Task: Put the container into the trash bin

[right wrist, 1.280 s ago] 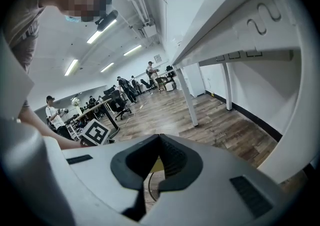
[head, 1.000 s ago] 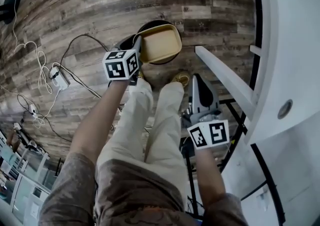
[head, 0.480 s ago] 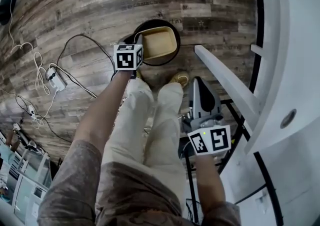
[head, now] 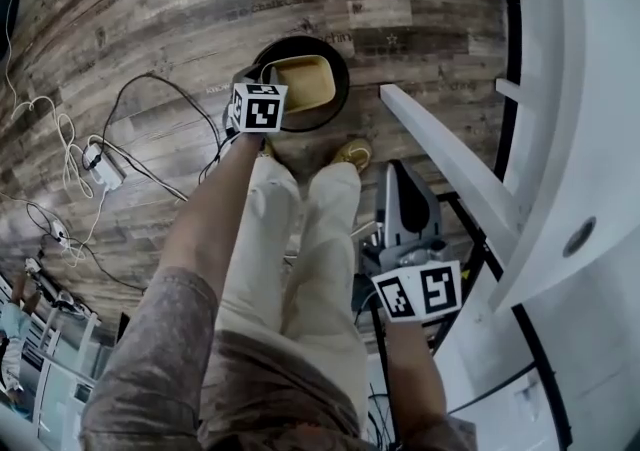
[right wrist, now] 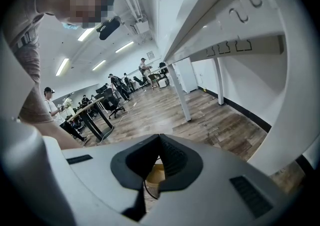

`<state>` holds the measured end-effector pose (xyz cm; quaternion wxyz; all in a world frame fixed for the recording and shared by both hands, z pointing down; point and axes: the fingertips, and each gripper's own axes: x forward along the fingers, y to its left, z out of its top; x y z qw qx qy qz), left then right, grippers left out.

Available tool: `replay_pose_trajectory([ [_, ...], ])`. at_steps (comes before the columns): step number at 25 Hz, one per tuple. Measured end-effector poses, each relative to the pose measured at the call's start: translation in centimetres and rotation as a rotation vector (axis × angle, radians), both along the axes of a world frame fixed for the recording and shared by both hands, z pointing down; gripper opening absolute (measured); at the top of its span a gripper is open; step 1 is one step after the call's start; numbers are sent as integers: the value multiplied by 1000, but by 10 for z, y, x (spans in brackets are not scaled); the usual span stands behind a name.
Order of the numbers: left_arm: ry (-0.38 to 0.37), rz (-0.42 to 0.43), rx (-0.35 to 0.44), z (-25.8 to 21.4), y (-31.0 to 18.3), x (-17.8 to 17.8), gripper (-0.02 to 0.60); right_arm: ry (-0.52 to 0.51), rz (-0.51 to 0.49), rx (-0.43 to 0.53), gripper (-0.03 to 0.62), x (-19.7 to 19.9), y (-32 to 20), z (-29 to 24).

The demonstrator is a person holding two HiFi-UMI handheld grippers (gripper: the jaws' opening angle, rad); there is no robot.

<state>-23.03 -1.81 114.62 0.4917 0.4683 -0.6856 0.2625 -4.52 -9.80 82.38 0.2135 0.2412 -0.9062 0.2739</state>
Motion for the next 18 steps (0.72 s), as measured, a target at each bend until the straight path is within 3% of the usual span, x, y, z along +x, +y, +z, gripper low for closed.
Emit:
replay_pose_trajectory([
  [6, -22, 33, -17, 2, -4, 10, 54, 9, -5, -4, -8, 6, 3, 3],
  [18, 68, 52, 12, 4, -9, 31, 115, 14, -4, -9, -8, 8, 4, 6],
])
